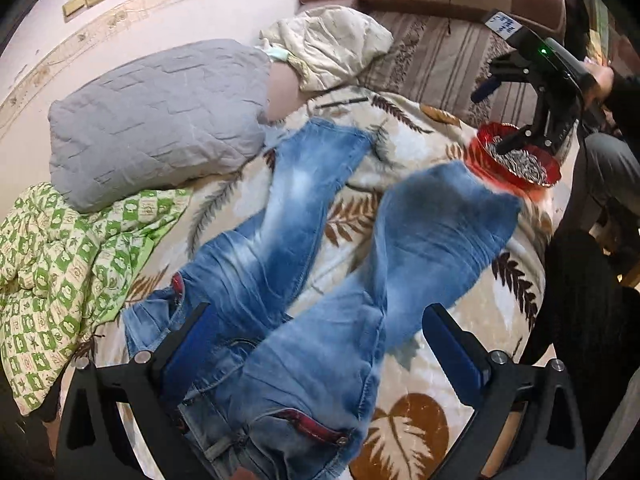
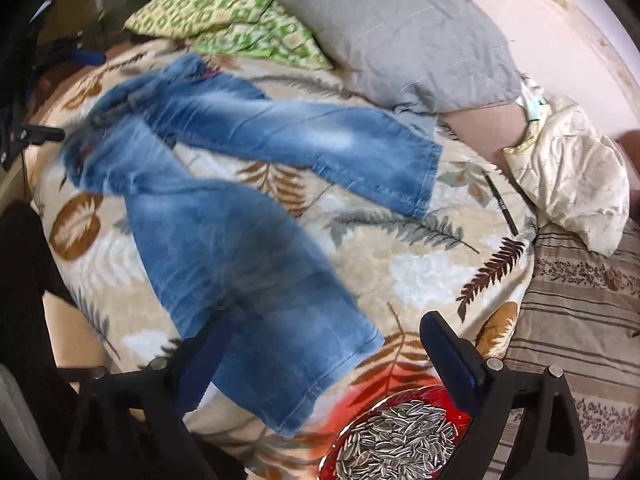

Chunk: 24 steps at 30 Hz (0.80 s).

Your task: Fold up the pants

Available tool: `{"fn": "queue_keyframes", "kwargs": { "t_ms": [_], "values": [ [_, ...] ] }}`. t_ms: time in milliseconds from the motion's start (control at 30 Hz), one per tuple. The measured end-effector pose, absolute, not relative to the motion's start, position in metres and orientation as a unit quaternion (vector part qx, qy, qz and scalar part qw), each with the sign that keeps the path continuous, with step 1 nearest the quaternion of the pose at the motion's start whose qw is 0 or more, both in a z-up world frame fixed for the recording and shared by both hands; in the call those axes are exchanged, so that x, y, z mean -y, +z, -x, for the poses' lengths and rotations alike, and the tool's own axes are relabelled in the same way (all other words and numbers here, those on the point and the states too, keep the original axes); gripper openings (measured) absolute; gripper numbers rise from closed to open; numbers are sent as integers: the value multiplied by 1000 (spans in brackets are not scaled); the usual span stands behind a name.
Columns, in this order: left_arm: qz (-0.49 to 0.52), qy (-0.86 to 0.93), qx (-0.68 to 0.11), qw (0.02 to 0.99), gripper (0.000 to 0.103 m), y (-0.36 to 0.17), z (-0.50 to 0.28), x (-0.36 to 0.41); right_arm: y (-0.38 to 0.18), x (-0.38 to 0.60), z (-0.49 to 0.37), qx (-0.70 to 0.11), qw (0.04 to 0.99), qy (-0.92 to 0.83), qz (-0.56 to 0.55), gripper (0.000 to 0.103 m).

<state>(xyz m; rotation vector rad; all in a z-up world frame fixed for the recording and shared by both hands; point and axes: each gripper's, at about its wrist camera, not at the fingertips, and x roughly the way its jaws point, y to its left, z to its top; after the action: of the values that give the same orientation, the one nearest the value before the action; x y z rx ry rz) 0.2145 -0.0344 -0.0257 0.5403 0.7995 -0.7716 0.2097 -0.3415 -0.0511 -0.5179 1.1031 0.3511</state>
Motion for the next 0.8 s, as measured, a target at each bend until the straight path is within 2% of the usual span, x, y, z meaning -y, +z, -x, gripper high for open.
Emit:
{"fn": "queue_keyframes", "kwargs": {
  "t_ms": [367,500,600,767,800],
  "values": [
    [-285,-416,-394,769,101,-61,-226,113,-96,356,-216,-531,771,218,276,96],
    [-318,-425,-408,743,101,-86,-241,150,-121,358,-240,-545,751,241,283,96],
    [-305,-441,-438,722,101,-104,-257,168,-135,364,-262,-558,745,257,259,95],
    [-287,-444,-471,706,101,-126,-273,180,-155,368,-279,-577,728,282,239,84],
    [-281,-447,-473,705,101,-127,-274,180,-160,368,-280,-584,721,285,239,77]
  ]
}}
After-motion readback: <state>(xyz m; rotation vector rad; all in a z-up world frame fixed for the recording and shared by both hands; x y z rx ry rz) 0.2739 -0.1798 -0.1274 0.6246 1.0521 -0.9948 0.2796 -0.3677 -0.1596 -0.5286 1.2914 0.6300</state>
